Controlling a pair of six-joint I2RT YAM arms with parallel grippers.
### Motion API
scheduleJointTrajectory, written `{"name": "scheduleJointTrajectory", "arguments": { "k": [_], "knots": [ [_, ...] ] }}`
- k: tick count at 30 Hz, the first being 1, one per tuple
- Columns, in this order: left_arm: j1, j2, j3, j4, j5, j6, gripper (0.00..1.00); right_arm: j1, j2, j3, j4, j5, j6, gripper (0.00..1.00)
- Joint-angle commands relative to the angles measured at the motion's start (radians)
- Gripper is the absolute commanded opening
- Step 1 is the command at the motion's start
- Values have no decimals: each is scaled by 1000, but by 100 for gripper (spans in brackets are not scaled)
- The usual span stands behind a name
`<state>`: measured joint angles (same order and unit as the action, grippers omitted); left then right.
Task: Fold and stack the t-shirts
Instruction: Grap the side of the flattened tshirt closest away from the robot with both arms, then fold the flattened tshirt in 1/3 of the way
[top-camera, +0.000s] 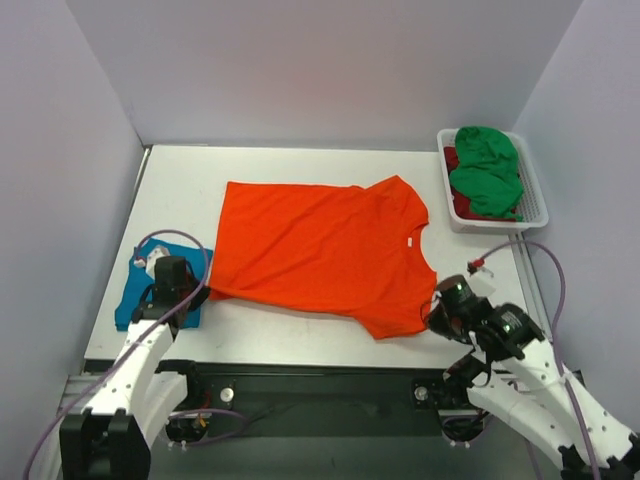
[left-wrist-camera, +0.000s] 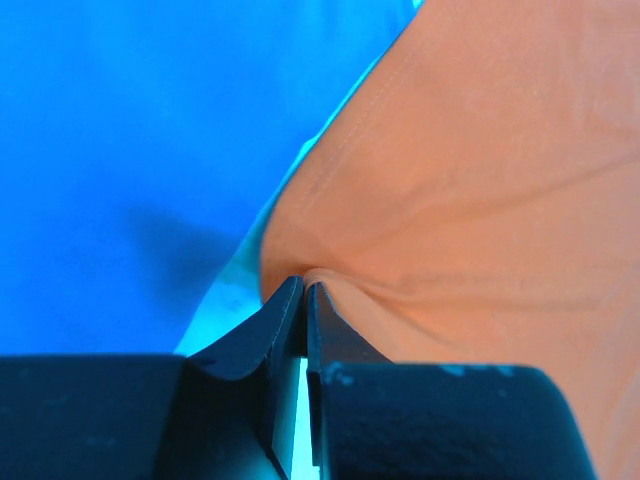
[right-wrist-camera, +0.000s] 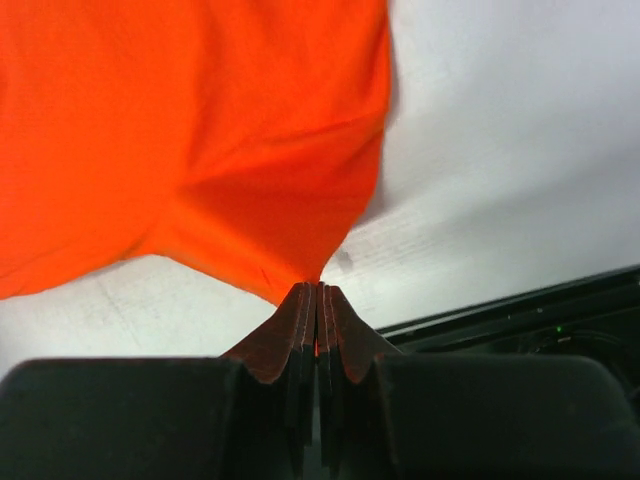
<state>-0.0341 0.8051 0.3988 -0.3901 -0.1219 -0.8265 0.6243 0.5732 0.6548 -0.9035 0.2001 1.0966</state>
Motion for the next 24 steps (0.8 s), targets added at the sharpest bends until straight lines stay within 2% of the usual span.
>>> {"name": "scheduleJointTrajectory", "arguments": {
  "k": [1,4,7,13,24],
  "knots": [
    [-47,110,101,97,-31,3,14,3,186,140,81,120,-127,0],
    [-107,235,184,111,-99,-13,15,-27,396,244,136,147,-214,0],
    [-128,330,242,132,-111,-31,15,-113,515,319,190,95,-292,0],
    [-135,463,339,154,-136,-39,15,-264,652,405,295,-33,-386,0],
    [-116,606,431,162,-140,-40,15,-363,849,580,336,-136,-452,0]
  ]
}}
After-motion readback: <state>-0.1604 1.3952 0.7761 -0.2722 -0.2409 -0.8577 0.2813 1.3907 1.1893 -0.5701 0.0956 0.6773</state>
